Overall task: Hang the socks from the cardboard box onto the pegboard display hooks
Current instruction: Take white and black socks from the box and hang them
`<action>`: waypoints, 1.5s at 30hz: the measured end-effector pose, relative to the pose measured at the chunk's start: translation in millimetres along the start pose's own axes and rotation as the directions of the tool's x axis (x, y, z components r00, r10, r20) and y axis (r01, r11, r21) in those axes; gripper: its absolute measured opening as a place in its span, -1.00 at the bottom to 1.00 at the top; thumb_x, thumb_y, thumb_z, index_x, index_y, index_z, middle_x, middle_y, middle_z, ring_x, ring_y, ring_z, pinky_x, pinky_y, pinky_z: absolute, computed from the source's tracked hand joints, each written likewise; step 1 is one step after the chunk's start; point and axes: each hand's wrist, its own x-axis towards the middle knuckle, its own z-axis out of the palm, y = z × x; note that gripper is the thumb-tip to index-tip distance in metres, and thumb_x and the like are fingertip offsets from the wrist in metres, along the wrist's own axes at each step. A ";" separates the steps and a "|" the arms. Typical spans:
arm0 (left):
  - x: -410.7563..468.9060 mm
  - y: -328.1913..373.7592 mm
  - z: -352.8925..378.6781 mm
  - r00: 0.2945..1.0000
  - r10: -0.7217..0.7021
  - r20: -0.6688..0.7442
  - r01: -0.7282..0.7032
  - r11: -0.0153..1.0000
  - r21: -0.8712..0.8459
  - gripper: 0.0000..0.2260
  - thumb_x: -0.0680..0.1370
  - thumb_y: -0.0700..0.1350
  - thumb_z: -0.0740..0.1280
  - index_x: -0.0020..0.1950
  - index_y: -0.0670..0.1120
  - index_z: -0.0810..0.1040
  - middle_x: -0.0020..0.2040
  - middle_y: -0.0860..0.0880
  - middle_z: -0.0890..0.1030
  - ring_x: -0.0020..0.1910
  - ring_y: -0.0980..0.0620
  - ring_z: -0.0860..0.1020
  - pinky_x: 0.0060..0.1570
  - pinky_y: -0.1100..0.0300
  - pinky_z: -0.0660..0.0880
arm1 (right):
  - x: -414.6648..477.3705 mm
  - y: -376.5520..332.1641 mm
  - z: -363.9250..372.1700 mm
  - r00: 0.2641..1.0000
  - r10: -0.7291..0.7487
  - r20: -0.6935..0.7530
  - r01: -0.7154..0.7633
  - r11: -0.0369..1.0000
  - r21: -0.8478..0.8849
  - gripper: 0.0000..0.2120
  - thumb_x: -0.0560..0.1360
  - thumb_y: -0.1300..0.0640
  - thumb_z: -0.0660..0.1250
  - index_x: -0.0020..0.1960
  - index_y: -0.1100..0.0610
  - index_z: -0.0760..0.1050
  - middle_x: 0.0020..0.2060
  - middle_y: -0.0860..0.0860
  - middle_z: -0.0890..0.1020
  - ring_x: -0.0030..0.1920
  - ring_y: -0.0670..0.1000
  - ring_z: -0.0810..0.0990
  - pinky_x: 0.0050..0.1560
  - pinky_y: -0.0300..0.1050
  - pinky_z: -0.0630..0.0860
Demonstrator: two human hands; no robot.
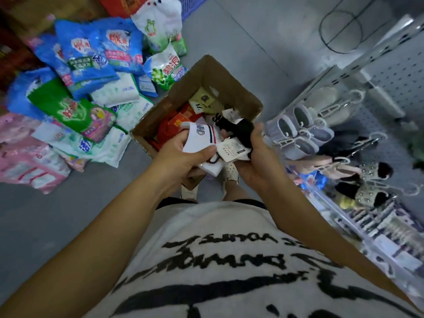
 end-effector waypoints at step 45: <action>-175.3 -194.9 367.6 0.773 -0.277 0.570 -0.162 0.783 0.601 -0.76 0.58 -0.14 0.40 0.24 -0.05 0.62 0.05 -0.08 0.75 -0.10 0.03 0.73 -0.25 0.13 0.66 | -338.4 39.2 -446.7 0.625 -0.745 -0.233 0.567 0.639 -0.520 -0.70 0.69 -0.02 0.15 0.16 0.09 0.61 0.04 -0.03 0.72 0.11 -0.01 0.67 0.18 0.01 0.57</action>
